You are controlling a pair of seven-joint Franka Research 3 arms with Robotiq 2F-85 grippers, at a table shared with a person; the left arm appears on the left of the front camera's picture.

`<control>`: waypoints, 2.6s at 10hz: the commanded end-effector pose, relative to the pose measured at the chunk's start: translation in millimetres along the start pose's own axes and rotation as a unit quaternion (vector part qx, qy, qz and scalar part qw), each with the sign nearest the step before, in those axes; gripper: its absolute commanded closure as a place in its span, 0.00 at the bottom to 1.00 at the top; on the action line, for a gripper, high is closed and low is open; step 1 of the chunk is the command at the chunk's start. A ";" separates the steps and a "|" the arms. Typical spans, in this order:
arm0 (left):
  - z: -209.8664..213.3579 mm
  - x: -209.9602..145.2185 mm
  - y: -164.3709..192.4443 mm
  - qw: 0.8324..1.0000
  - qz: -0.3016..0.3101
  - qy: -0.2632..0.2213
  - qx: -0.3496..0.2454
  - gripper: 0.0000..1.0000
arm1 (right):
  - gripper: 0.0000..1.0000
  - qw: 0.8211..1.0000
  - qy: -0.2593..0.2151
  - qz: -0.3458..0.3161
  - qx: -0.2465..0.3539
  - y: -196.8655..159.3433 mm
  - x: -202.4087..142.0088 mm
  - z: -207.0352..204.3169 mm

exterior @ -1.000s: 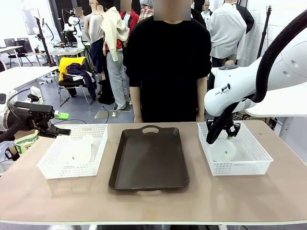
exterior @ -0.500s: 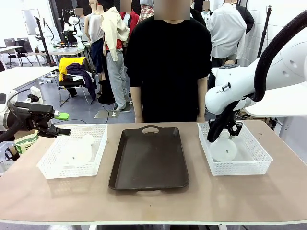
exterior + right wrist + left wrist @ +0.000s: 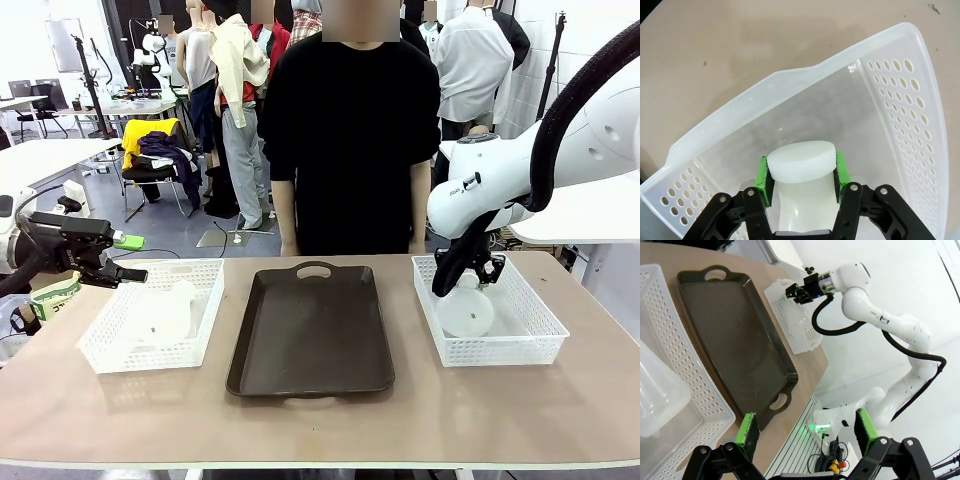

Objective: Prepare the laboratory tools.
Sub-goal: Pick up the Big flask that the person points to, then while moving the picked Big flask to the Handle tray indicated by the person, stop as directed by the person.

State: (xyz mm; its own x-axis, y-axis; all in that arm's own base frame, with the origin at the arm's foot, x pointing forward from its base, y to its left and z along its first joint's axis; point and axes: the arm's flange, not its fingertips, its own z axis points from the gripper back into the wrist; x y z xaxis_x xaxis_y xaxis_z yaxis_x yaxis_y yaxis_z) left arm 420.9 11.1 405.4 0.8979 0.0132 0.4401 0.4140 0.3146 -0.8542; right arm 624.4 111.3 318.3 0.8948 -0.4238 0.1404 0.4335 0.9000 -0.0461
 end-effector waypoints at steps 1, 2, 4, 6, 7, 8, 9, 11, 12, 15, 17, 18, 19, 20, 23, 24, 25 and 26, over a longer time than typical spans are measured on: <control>1.6 0.1 -0.7 1.000 -0.002 -0.003 -0.004 0.00 | 1.00 1.000 -0.001 0.001 0.001 0.8 -0.5 -0.6; 1.6 0.1 -0.7 1.000 -0.002 -0.003 -0.004 0.00 | 1.00 1.000 -0.001 0.001 0.001 0.8 -0.5 -0.6; 1.6 0.1 -0.7 1.000 -0.002 -0.003 -0.004 0.00 | 1.00 1.000 -0.001 0.001 0.001 0.8 -0.5 -0.6; 1.6 0.1 -0.7 1.000 -0.002 -0.003 -0.004 0.00 | 1.00 1.000 -0.001 0.001 0.001 0.8 -0.5 -0.6; 1.6 0.1 -0.7 1.000 -0.002 -0.003 -0.004 0.00 | 1.00 1.000 -0.001 0.001 0.001 0.8 -0.5 -0.6; 1.6 0.1 -0.7 1.000 -0.002 -0.003 -0.004 0.00 | 1.00 1.000 -0.001 0.001 0.001 0.8 -0.5 -0.6; 1.6 0.1 -0.7 1.000 -0.002 -0.003 -0.004 0.00 | 1.00 1.000 -0.001 0.001 0.001 0.8 -0.5 -0.6; 1.6 0.1 -0.7 1.000 -0.002 -0.003 -0.004 0.00 | 1.00 1.000 -0.001 0.001 0.001 0.8 -0.5 -0.6; 1.6 0.1 -0.7 1.000 -0.002 -0.003 -0.004 0.00 | 1.00 1.000 -0.001 0.001 0.001 0.8 -0.5 -0.6; 1.6 0.1 -0.7 1.000 -0.002 -0.003 -0.004 0.00 | 1.00 1.000 0.000 0.000 0.000 0.0 0.0 0.0; 1.6 0.1 -0.7 1.000 -0.002 -0.003 -0.004 0.00 | 1.00 1.000 0.005 0.016 -0.010 -3.7 -16.7 26.2; 1.6 0.1 -0.7 1.000 -0.002 -0.003 -0.004 0.00 | 1.00 1.000 0.009 0.020 0.005 -11.4 -22.2 39.7; 1.6 0.1 -0.7 1.000 -0.002 -0.003 -0.004 0.00 | 1.00 1.000 0.014 0.021 0.015 -21.7 -26.4 54.6; 1.6 0.1 -0.7 1.000 -0.002 -0.003 -0.004 0.00 | 1.00 0.999 0.017 0.019 0.030 -33.0 -29.5 70.2; 1.6 0.1 -0.7 1.000 -0.002 -0.003 -0.004 0.00 | 1.00 0.997 -0.002 0.029 0.066 -64.4 -45.0 118.6; 1.6 0.1 -0.7 1.000 -0.002 -0.003 -0.004 0.00 | 1.00 0.996 -0.015 0.042 0.082 -72.4 -52.1 133.0; 1.6 0.1 -0.7 1.000 -0.002 -0.003 -0.004 0.00 | 1.00 0.995 -0.025 0.048 0.087 -79.2 -60.5 144.1; 1.6 0.1 -0.7 1.000 -0.002 -0.003 -0.004 0.00 | 1.00 0.992 -0.041 0.066 0.100 -83.9 -70.7 156.2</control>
State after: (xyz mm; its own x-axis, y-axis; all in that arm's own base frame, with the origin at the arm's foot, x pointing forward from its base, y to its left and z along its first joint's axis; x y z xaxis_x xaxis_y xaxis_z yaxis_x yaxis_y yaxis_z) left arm 421.0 11.5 405.2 0.8981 0.0138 0.4396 0.4134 0.3151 -0.8543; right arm 525.0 82.7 469.1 0.9209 -0.3352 0.1990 0.3242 0.9420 0.0865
